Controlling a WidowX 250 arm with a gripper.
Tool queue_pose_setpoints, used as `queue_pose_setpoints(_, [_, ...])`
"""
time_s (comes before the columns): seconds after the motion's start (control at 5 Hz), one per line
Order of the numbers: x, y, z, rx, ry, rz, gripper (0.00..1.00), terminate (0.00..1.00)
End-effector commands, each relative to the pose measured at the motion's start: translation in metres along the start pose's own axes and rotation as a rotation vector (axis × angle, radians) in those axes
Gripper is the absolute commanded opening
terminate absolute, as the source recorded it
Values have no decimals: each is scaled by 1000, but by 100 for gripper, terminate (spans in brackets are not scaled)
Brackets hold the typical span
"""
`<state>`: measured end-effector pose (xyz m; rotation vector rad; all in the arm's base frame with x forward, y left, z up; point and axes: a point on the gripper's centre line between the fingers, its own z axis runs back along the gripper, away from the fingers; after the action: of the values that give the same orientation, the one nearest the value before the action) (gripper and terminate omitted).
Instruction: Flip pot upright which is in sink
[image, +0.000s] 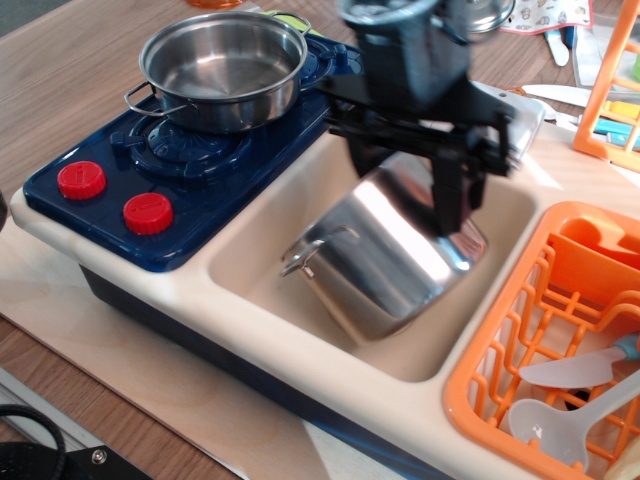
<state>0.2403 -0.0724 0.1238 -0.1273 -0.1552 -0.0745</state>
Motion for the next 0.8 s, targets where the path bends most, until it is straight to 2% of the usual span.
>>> queue_pose_setpoints(0.0, [4,-19,11,237,-151,-106,0,0])
queue_pose_setpoints(0.2, [-2,-25,8,377,-204,-171,100,0])
queue_pose_setpoints(0.6, [-2,-25,8,377,-204,-171,100,0])
